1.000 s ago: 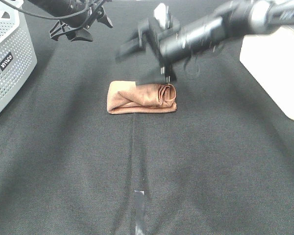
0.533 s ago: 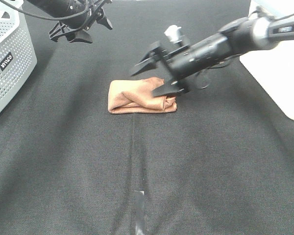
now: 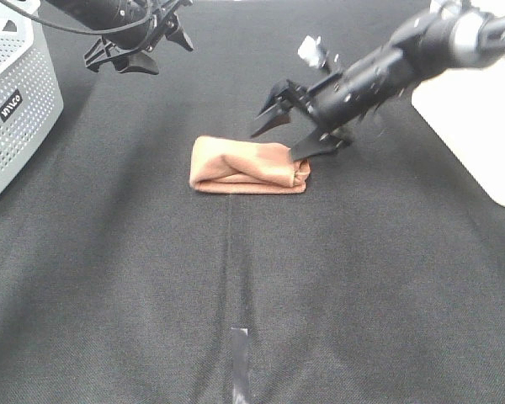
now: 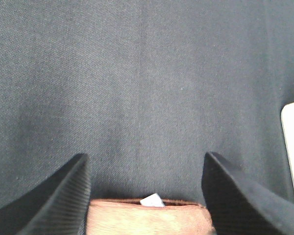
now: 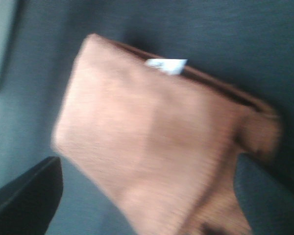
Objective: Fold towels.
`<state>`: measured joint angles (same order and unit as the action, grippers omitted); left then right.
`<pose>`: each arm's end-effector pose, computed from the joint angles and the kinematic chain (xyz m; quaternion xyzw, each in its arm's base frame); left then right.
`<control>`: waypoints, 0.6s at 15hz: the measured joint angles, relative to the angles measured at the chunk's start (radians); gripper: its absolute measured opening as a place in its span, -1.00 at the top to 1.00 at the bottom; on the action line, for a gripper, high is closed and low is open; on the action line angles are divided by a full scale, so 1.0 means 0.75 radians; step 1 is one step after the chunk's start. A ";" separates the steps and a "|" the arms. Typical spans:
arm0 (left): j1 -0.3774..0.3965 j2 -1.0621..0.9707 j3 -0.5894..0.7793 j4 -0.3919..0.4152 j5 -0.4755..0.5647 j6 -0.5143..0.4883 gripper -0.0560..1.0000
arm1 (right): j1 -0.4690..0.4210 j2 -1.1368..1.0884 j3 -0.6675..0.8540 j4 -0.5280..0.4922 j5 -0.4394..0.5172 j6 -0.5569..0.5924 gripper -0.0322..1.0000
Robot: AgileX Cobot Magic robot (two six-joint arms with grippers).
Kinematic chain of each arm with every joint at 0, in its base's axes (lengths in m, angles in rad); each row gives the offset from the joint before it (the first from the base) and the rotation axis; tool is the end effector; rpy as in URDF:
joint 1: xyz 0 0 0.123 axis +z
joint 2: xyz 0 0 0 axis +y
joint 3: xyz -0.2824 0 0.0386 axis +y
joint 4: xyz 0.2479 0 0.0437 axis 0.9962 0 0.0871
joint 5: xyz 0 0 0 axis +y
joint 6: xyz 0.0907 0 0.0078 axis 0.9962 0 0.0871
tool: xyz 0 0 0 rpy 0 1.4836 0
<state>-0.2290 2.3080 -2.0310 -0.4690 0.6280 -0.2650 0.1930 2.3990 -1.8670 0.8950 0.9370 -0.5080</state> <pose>0.5127 -0.1444 0.2195 -0.1409 0.9021 -0.2776 0.2988 0.4785 0.1519 0.1328 -0.0995 0.9192 0.3534 0.1422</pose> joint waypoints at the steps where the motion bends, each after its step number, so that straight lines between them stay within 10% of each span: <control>1: 0.000 0.000 0.000 0.000 0.025 0.000 -0.29 | -0.001 -0.004 -0.011 -0.105 0.000 0.060 -0.78; 9: 0.000 -0.212 0.000 0.148 0.504 0.329 -0.29 | -0.001 -0.181 -0.013 -0.359 0.207 0.229 -0.78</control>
<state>-0.2290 2.1490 -2.0310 -0.3580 1.0060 -0.0180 0.1920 2.2630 -1.8770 0.6260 1.0920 -0.3360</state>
